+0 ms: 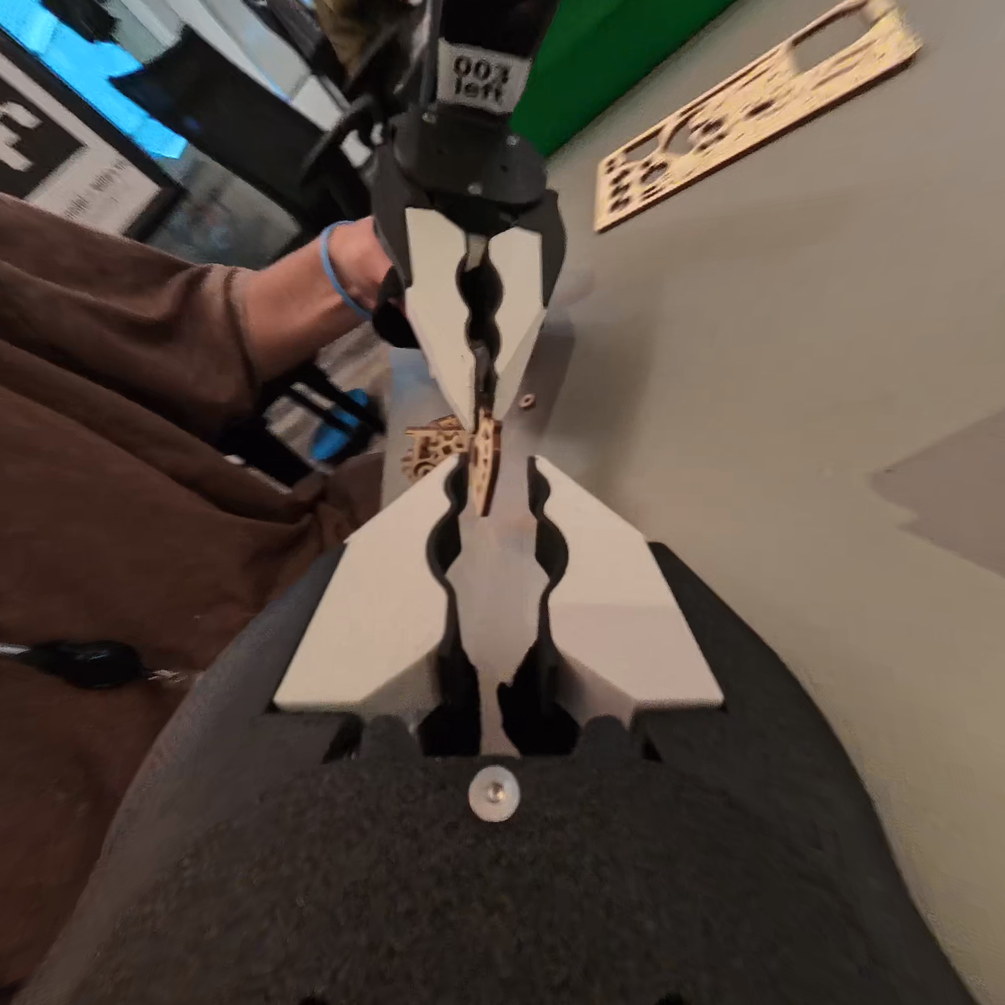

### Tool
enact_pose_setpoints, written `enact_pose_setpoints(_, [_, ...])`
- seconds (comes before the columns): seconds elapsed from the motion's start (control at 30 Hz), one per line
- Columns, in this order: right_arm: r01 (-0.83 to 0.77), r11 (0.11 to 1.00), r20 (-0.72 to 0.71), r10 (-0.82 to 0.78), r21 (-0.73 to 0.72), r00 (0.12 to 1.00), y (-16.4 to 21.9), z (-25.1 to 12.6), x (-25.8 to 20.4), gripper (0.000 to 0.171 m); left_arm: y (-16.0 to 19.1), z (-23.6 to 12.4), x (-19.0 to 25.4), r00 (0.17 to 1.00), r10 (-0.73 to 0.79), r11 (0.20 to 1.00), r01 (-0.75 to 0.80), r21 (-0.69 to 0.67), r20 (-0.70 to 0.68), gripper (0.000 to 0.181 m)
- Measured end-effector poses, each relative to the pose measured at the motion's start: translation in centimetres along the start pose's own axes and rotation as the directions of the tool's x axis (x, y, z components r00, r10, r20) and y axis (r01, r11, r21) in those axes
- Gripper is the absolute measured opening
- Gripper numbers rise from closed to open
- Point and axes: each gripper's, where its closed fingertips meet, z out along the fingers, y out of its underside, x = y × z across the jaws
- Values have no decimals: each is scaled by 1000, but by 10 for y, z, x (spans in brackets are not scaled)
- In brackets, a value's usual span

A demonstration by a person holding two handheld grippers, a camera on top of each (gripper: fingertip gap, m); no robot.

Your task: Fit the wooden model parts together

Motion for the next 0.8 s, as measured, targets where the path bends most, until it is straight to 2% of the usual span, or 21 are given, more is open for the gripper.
enact_pose_setpoints(0.03, [-26, 1000, 32, 27, -17, 999, 2, 3, -3, 19, 1, 1, 1, 1000, 8, 1000, -8, -7, 1, 1])
enact_pose_setpoints(0.1, [-21, 999, 44, 23, -43, 999, 7, 9, -3, 4, 3, 3, 1, 1000, 23, 1000, -23, -22, 12, 1])
enact_pose_setpoints(0.2, [-25, 996, 21, 27, -88, 999, 9, 10, 1, 3, 4, 3, -8, 998, 23, 1000, -21, -23, 64, 3])
enact_pose_setpoints(0.3, [-112, 989, -78, 104, -98, 991, 12, 5, 25, 3, -6, -15, -26, 984, 27, 999, -33, 26, 178, 22])
enact_pose_setpoints(0.4, [-199, 975, -124, 186, -96, 975, 18, 4, 41, 3, -16, -39, -32, 964, 75, 993, -96, 71, 257, 22])
enact_pose_setpoints(0.47, [-176, 977, -170, 155, -118, 973, 22, 3, 48, 5, -16, -43, -31, 946, 148, 984, -169, 49, 290, 23])
enact_pose_setpoints(0.57, [-119, 977, -240, 74, -179, 968, 32, 2, 57, 7, -13, -37, -23, 897, 292, 953, -303, -18, 332, 21])
enact_pose_setpoints(0.67, [-69, 985, -235, 30, -160, 972, 29, -2, 55, 18, -16, -22, -7, 871, 374, 923, -382, -41, 317, 25])
enact_pose_setpoints(0.73, [-43, 991, -272, 7, -126, 962, 22, -20, 56, 20, -21, -10, 8, 860, 414, 906, -421, -44, 298, 29])
enact_pose_setpoints(0.8, [-16, 997, -344, -12, -79, 939, 15, -51, 53, 21, -27, 7, 20, 816, 495, 866, -491, -92, 300, 33])
